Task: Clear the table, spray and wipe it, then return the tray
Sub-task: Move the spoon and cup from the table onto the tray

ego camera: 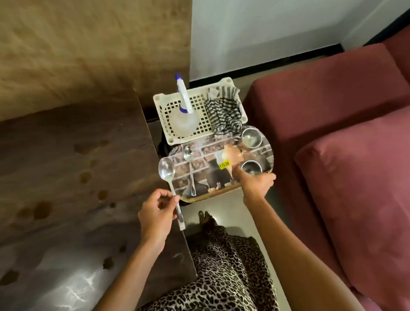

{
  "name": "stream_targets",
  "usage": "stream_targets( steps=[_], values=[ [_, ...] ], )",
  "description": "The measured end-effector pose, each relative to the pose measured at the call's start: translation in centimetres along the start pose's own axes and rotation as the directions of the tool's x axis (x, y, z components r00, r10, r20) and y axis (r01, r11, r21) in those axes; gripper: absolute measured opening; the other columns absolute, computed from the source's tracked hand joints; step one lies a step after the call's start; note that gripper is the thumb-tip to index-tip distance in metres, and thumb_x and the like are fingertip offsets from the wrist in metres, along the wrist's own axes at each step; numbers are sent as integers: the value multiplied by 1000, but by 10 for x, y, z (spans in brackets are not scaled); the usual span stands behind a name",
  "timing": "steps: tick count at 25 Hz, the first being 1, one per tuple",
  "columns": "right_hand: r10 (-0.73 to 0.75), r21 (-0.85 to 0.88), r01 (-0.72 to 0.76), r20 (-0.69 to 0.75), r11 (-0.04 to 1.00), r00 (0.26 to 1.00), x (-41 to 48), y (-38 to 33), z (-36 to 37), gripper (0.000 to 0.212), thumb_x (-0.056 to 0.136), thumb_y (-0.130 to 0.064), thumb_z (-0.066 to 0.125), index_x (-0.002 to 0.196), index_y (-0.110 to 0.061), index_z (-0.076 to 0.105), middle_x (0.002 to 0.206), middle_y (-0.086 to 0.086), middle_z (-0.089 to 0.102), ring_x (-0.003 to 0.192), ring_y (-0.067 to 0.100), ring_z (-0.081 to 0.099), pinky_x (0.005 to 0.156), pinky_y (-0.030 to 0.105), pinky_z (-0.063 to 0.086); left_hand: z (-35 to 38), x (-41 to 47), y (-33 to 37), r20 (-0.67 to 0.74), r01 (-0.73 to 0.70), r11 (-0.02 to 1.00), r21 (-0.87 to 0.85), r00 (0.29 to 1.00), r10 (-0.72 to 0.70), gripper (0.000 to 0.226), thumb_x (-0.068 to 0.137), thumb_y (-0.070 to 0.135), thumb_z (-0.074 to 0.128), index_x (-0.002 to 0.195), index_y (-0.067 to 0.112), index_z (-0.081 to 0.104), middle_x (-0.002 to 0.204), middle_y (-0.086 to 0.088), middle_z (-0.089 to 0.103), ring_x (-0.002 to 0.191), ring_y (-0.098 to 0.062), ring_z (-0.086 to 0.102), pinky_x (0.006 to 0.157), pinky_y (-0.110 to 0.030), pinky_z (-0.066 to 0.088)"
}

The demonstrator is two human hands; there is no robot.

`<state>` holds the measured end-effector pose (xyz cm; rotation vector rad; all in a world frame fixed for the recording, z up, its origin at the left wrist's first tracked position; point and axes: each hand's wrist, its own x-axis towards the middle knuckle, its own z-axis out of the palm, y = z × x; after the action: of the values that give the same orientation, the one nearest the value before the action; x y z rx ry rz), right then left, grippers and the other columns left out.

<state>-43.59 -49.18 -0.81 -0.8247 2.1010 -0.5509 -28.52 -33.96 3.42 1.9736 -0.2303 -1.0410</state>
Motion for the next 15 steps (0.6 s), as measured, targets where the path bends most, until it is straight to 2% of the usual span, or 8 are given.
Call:
stream_targets(
  steps=[4,8,10,13,15],
  values=[
    [212,-9,-212,-38,977,977,53,-7,13,102,54,-39,89,126,1,28,133,21,36,121,37,43,95,43,41,36,8,2,-4,35,999,13,999,-35,24,85,8,64,68,23,55,50,11,59,49,-6,56,55,-28,50],
    [367,-83,-373,-82,924,927,79,-15,17,104,53,-47,87,126,-1,28,131,18,39,119,32,45,91,41,42,63,18,9,-9,55,997,47,998,-54,20,84,10,66,71,23,57,64,1,60,52,-6,57,59,-30,53],
    [406,-92,-410,-59,908,912,84,-17,20,104,51,-48,87,124,-2,30,129,17,42,114,31,49,92,40,47,70,22,14,-12,52,997,60,999,-51,20,83,9,66,71,22,57,67,0,59,58,-9,55,58,-30,54],
    [441,-111,-440,-20,891,897,90,-26,25,110,44,-54,88,123,-3,30,125,16,43,111,29,50,91,40,49,79,30,20,-21,37,996,77,999,-36,20,83,9,67,72,22,58,70,1,61,58,-9,55,53,-22,55],
    [452,-218,-455,-70,863,889,84,-32,23,113,44,-63,84,123,-2,30,125,15,41,112,27,47,93,36,46,84,33,20,-23,49,995,86,999,-48,19,83,10,68,72,23,58,71,0,62,59,-11,57,51,-19,55]
  ],
)
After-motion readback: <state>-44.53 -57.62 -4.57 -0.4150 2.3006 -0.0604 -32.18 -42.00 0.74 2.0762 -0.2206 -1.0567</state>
